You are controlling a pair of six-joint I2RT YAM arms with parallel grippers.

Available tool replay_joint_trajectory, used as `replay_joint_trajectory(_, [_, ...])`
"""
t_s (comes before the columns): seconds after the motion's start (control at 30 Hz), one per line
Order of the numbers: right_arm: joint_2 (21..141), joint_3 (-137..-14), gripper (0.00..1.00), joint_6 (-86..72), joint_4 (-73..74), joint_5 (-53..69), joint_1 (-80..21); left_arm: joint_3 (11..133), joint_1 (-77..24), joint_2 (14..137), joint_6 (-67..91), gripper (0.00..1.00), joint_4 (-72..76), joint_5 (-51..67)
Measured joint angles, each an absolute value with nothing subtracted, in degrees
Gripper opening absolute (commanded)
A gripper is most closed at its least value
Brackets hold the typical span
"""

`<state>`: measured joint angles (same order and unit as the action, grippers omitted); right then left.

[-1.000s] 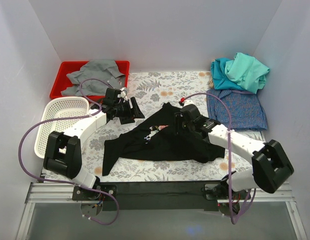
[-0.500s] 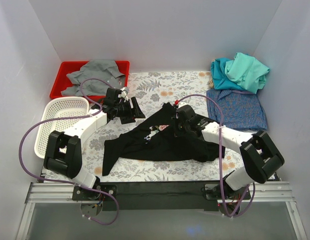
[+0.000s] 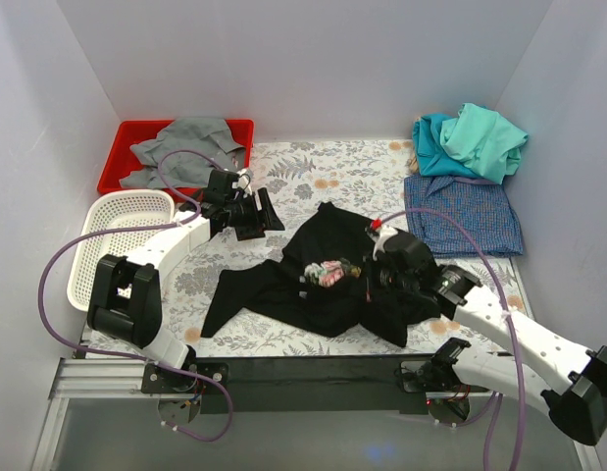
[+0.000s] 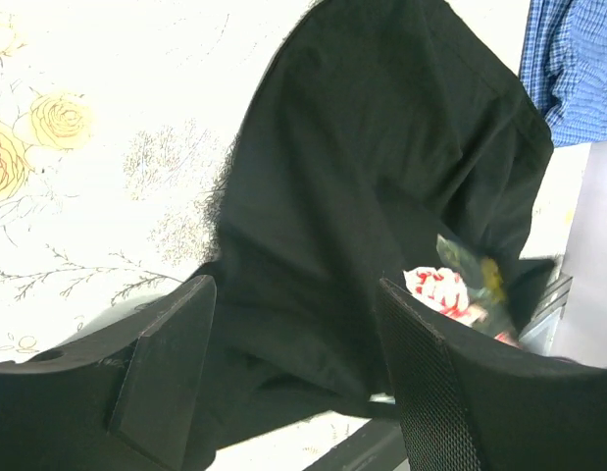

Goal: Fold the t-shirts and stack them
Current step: Flatten the tshirt out

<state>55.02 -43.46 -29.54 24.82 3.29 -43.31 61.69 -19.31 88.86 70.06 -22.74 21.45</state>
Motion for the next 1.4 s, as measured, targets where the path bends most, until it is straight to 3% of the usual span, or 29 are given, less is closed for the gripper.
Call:
replay_joint_trajectory(0.13, [47.0, -35.2, 0.32, -39.3, 33.4, 7.3, -50.5, 62.3, -19.3, 88.9, 68.9, 0.64, -24.3, 21.3])
replay_joint_trajectory(0.3, [34.1, -38.0, 0.45, -51.4, 47.7, -0.5, -56.8, 64.0, -19.3, 89.3, 67.9, 0.65, -25.1, 21.9])
replay_joint_trajectory(0.33, [32.3, -40.5, 0.52, -53.1, 49.7, -4.7, -56.8, 65.1, -19.3, 90.0, 67.8, 0.65, -25.1, 23.1])
replay_joint_trajectory(0.43, [32.8, -45.4, 0.62, -55.1, 51.4, -14.9, -56.7, 70.1, -19.6, 94.2, 67.3, 0.66, -24.3, 27.9])
replay_joint_trajectory(0.6, [40.5, -47.8, 0.68, -55.3, 53.1, -26.5, -56.7, 84.6, -24.1, 107.0, 63.6, 0.67, -25.7, 32.4])
replay_joint_trajectory(0.77, [45.1, -48.1, 0.71, -54.2, 53.9, -32.4, -56.7, 97.4, -32.7, 120.2, 58.4, 0.68, -30.3, 25.4])
replay_joint_trajectory(0.93, [41.4, -48.1, 0.72, -53.9, 54.0, -35.5, -56.7, 99.6, -38.3, 127.2, 56.3, 0.69, -35.0, 17.9])
replay_joint_trajectory(1.17, [31.3, -46.2, 0.72, -55.8, 54.0, -37.6, -56.7, 104.6, -38.7, 129.1, 53.4, 0.69, -37.4, 5.6])
replay_joint_trajectory(1.27, [30.0, -45.1, 0.72, -56.6, 54.1, -37.8, -56.7, 106.3, -39.9, 130.7, 51.5, 0.62, -38.3, 0.4])
replay_joint_trajectory(1.4, [31.4, -44.5, 0.72, -56.9, 54.2, -37.7, -56.7, 110.1, -43.3, 133.8, 48.8, 0.36, -39.2, -6.6])
